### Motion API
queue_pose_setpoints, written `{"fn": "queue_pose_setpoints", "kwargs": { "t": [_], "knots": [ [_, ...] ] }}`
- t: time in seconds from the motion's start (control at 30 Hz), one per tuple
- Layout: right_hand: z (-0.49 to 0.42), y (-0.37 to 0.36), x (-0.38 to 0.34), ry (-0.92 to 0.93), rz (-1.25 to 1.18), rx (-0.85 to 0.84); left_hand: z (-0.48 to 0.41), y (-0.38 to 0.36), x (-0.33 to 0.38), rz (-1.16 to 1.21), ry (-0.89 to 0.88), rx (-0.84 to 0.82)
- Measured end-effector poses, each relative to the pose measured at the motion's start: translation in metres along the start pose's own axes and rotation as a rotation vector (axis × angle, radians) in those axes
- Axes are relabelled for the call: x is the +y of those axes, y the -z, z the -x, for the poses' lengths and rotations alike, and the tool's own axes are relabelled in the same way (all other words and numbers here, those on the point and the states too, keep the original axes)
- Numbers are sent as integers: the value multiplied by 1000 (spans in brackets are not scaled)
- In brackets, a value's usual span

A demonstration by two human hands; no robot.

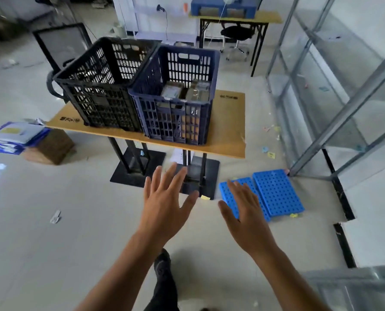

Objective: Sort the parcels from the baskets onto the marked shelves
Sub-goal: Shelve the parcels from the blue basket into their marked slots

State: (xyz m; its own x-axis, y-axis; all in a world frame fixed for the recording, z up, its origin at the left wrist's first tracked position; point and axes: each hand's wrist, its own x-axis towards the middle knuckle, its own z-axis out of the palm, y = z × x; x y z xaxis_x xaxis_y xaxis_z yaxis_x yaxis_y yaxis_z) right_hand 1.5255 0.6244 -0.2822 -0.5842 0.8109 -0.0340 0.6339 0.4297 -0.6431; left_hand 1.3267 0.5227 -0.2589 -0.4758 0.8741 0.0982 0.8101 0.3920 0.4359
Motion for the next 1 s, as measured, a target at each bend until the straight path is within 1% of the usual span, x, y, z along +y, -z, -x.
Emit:
{"fn": "queue_pose_setpoints", "kwargs": {
  "t": [0.13,0.37,0.53,0.67,0.87,0.93,1.0],
  "knots": [
    [-84,2,-18,15,52,38,-83,4,-26,48,-20,45],
    [-216,3,-73,-9,83,71,-217,28,-80,64,-72,26],
    [-291,-5,-90,-2,90,76,-302,40,-113,101,-96,-3],
    [-351,-5,-91,31,100,61,-374,37,-130,148,-54,-77],
    [-468,-11,-76,133,116,50,-496,9,-150,110,113,-266],
    [-506,-18,-70,156,147,17,-530,-5,-154,83,166,-325],
    [-541,-28,-61,122,150,-64,-565,-26,-158,59,222,-387]
  ]
}}
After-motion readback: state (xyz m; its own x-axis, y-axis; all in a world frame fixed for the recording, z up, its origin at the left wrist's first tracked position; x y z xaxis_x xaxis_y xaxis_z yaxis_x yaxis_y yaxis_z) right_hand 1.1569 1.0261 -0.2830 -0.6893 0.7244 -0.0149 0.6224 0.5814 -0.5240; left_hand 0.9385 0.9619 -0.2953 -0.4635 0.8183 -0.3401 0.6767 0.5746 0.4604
